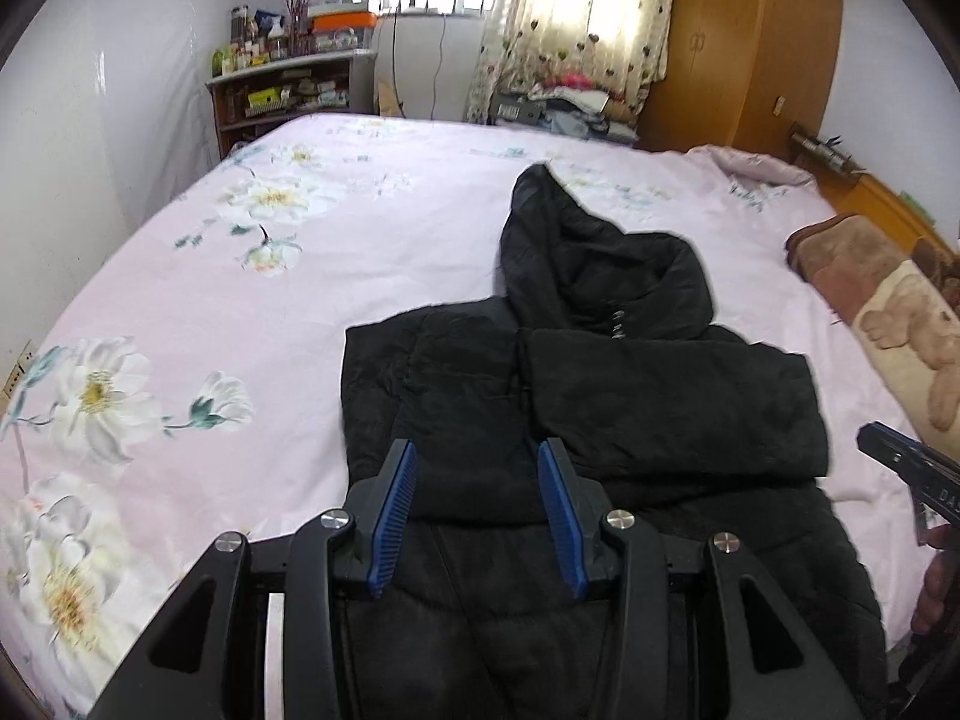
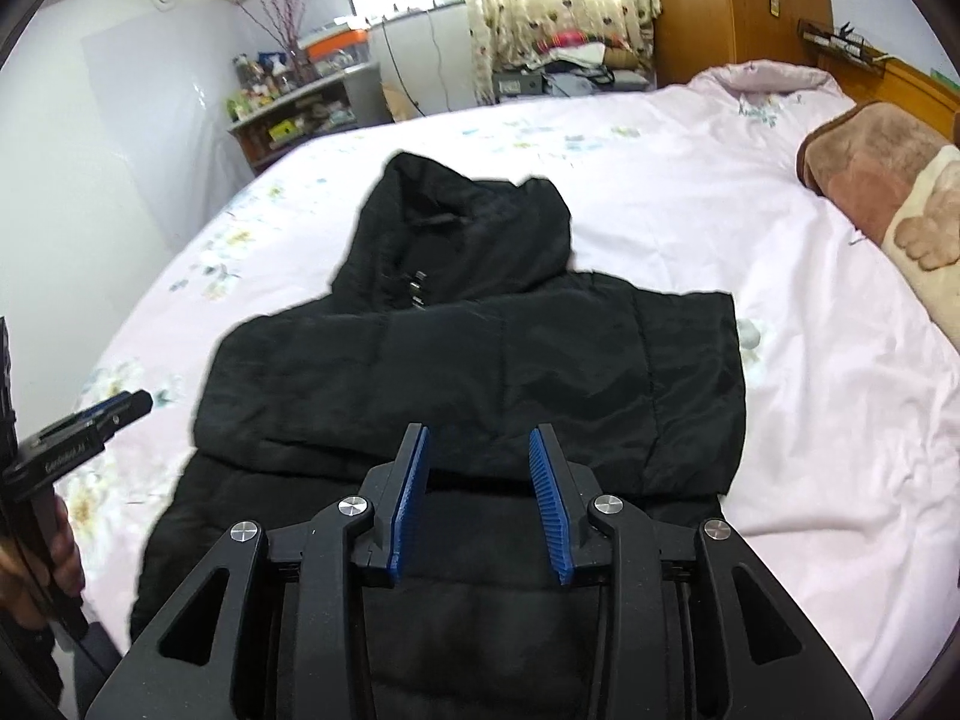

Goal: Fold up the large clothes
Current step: 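Open both tools and move them to the jacket hem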

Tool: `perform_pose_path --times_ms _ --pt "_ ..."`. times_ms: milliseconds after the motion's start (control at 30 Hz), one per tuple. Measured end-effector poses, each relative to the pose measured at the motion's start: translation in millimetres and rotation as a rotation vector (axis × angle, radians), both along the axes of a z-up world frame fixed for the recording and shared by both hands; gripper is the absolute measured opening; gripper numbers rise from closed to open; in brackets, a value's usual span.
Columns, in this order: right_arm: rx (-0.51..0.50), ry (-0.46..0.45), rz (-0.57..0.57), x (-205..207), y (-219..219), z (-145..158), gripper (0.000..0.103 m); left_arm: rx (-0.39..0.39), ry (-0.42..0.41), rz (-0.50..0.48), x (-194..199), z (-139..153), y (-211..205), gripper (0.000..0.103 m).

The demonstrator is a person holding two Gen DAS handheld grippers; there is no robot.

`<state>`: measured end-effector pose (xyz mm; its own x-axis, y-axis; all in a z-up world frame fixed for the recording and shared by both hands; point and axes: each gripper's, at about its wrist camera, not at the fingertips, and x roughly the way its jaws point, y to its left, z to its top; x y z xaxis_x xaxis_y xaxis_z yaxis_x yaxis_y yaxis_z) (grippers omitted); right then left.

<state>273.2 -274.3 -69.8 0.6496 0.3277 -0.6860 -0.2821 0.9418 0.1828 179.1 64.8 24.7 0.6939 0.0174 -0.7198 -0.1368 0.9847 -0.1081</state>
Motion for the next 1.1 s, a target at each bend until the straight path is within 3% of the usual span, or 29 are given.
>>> perform_pose_path --times_ms 267,600,1000,1100 --pt "0.045 -0.072 0.019 -49 12 38 0.039 0.001 -0.054 -0.029 -39 34 -15 0.051" --pt "0.062 -0.086 0.039 -62 15 52 0.041 -0.009 -0.074 -0.046 -52 42 -27 0.052" --pt "0.044 -0.055 0.038 -10 22 41 0.042 -0.020 -0.063 -0.081 5 33 -20 0.053" --pt "0.025 -0.048 0.044 16 27 36 0.049 -0.020 -0.064 -0.086 33 32 -15 0.053"
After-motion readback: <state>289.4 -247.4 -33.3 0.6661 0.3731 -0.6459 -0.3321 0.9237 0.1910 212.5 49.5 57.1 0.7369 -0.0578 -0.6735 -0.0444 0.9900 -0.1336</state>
